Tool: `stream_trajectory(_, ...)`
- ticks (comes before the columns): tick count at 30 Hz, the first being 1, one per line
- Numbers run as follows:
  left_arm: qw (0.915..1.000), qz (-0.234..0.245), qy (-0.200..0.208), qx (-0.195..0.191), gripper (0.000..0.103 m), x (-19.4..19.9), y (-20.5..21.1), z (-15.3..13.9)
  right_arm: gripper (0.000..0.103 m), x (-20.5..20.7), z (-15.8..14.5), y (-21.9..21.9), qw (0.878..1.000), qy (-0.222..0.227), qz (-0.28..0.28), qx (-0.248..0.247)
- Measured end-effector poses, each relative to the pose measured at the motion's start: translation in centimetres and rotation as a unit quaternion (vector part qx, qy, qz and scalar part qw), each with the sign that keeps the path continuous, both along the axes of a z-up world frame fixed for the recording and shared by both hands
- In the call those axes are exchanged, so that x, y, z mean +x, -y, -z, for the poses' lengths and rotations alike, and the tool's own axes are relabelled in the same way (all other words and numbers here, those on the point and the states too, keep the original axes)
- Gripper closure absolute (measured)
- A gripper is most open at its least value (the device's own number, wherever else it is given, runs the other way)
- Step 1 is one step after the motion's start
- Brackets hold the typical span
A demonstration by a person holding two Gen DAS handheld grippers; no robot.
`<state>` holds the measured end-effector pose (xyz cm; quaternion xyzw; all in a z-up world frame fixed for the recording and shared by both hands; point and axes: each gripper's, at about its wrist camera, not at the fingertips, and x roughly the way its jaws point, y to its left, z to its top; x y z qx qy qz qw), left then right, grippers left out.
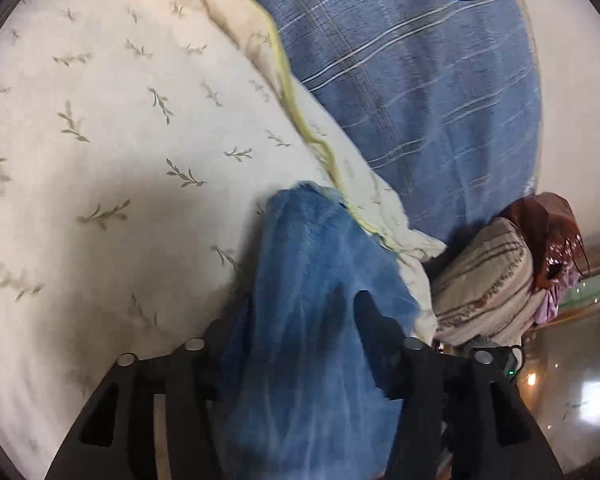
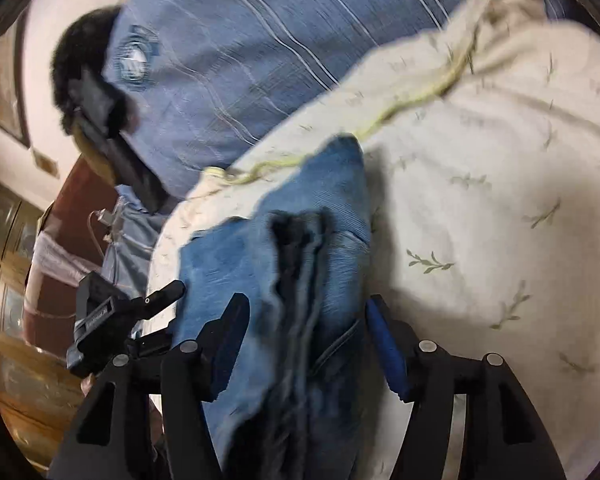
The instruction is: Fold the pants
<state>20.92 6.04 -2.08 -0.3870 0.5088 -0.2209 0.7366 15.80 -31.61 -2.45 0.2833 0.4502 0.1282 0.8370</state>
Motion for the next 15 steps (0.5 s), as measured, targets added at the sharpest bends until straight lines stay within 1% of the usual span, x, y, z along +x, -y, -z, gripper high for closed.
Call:
stream_trajectory(1, 0.9997, 0.003, 0.016, 0.021, 0.039, -0.8, 0.0, -0.7, 0.027, -0.8, -0.9, 0.2, 1.000, 0.010, 0.002, 0.000)
stream_trajectory(2, 0.9989, 0.007, 0.026, 0.038, 0.035, -1.3, -0.2, -1.3, 0.025, -1.5, -1.3, 0.2, 1.000, 0.014, 0.000, 0.003)
stream_trajectory(3, 0.9975, 0.018, 0.033, 0.059, 0.035, -2.2, 0.2, -1.5, 0.025, -2.2, -1.4, 0.3, 1.000, 0.015, -0.001, 0.013)
stream_trajectory(5, 0.9954, 0.046, 0.030, 0.078, 0.035, -3.8, 0.8, -1.0, 0.024, -3.8, -0.6, 0.8, 0.999, 0.000, 0.010, 0.045)
stream_trajectory(8, 0.9954, 0.051, 0.025, 0.077, 0.036, -5.7, 0.6, -0.4, 0.024, -5.1, 1.4, 0.4, 0.996, -0.028, 0.018, 0.078)
stream_trajectory(10, 0.9969, 0.051, 0.029, 0.053, 0.036, -6.6, 0.4, -0.4, 0.024, -5.7, 2.4, -0.2, 0.994, -0.032, 0.017, 0.104)
stream_trajectory(11, 0.9971, 0.051, 0.034, 0.046, 0.036, -7.1, 0.1, -0.5, 0.024, -5.9, 2.7, -0.5, 0.994, -0.032, 0.014, 0.106)
stream_trajectory(13, 0.9967, 0.046, 0.048, 0.047, 0.037, -8.1, -0.4, -0.3, 0.024, -6.0, 2.6, -1.1, 0.996, -0.035, 0.019, 0.080)
stream_trajectory(14, 0.9964, 0.044, 0.048, 0.054, 0.040, -8.3, -0.6, 0.1, 0.025, -6.0, 2.6, -1.4, 0.997, -0.032, 0.020, 0.061)
stream_trajectory(15, 0.9969, 0.041, 0.047, 0.048, 0.043, -8.6, -0.7, 0.8, 0.029, -6.1, 2.6, -1.6, 0.998, -0.029, 0.020, 0.053)
